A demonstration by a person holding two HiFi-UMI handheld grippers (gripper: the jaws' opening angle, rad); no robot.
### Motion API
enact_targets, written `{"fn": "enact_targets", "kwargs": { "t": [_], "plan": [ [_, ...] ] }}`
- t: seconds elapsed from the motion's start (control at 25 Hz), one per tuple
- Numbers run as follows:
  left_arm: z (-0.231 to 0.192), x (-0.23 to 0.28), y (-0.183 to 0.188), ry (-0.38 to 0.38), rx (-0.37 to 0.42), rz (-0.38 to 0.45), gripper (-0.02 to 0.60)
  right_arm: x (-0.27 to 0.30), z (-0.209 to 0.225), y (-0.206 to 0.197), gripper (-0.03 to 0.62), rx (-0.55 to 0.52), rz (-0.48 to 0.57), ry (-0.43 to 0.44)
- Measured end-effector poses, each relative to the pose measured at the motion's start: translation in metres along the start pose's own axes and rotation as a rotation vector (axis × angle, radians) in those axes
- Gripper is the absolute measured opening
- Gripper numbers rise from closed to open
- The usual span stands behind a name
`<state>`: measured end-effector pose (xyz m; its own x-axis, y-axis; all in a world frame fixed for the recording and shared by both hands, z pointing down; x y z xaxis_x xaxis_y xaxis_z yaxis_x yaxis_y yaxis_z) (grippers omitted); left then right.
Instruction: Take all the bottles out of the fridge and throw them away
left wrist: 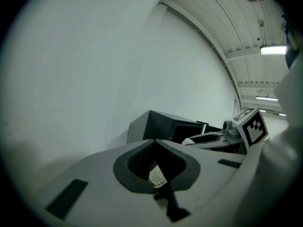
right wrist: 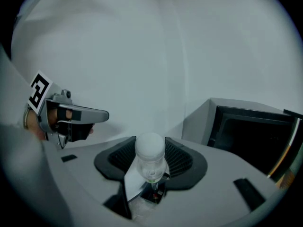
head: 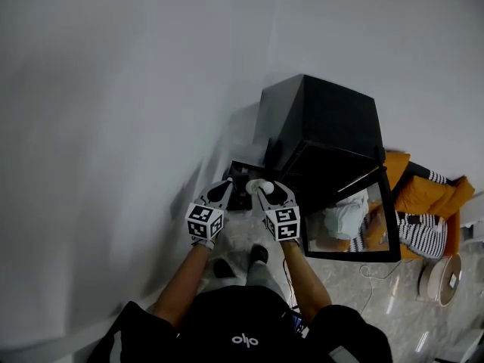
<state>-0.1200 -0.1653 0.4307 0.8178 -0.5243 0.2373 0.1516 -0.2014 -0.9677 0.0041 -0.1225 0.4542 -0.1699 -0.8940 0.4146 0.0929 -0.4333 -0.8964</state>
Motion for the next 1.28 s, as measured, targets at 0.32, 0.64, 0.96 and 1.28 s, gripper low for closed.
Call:
{"fn": "enact_targets", "kwargs": {
  "t": [0.32, 0.64, 0.96, 1.28],
  "plan": [
    [-0.017, 0.015, -0.006, 0.052, -0.007, 0.013, 0.006, 0.03, 0.009, 0.004, 0.196, -0.043, -0.022, 0.059],
    [-0.035, 0.039, -0.057, 0.121, -0.063, -0.019, 0.006, 0.091, 0.033, -0.039, 0.196, -0.091, -0.1, 0.161],
    [-0.061, 0.084, -0.137, 0.133, -0.102, -0.048, 0.006, 0.182, 0.056, -0.124, 0.196, -0.108, -0.169, 0.231],
    [-0.087, 0.138, -0.241, 0.138, -0.115, -0.047, 0.006, 0.29, 0.077, -0.26, 0.197, -0.119, -0.224, 0.278]
  ]
}}
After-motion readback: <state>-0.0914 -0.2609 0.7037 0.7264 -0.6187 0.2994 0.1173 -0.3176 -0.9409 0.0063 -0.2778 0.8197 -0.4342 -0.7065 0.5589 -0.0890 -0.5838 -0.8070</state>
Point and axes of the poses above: the fingertips, and each gripper's own axes: x forward along the fingers, z to its right, y out of its top, the point moved 2 cm from there along -x, backward along the fingers, and after that the axes turned 8 degrees about x, right-handed, at the moved point
